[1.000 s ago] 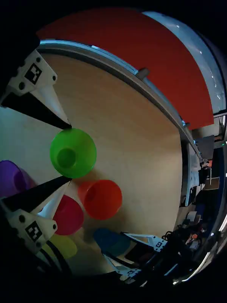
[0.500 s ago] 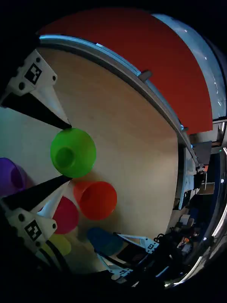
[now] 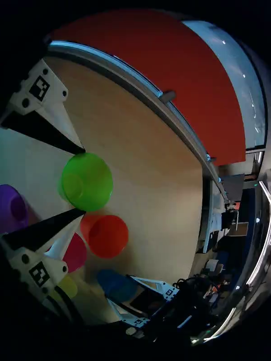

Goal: Pour water

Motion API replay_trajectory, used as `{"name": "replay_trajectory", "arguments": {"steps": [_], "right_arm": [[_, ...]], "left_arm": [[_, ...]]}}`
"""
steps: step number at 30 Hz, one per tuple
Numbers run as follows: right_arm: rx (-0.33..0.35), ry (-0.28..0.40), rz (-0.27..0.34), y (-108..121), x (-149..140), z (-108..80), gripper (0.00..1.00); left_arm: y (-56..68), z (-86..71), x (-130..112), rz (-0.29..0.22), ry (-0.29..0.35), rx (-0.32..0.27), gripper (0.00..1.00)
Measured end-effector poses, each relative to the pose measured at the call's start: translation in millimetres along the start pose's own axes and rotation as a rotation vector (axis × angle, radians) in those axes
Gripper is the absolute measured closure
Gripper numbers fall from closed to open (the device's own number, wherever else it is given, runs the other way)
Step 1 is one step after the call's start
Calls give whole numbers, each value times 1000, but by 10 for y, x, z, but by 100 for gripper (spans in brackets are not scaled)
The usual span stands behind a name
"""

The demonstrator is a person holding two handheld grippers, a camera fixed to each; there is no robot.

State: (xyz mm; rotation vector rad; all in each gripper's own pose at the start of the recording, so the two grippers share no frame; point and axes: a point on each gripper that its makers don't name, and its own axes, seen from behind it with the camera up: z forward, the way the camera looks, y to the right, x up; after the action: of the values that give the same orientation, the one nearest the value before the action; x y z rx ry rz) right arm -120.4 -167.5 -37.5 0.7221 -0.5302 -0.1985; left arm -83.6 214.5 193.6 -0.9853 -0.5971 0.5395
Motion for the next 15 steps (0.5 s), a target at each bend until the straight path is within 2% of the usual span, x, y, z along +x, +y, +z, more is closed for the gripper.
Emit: {"name": "replay_trajectory", "arguments": {"steps": [9,15], "right_arm": [[-7,12,7,28,32,-8,11],[-14,28,5,42,82,-42,11]], "left_arm": [[-54,-168,109,3,41,40,13],[-60,-344,206,0,85,71,12]]}}
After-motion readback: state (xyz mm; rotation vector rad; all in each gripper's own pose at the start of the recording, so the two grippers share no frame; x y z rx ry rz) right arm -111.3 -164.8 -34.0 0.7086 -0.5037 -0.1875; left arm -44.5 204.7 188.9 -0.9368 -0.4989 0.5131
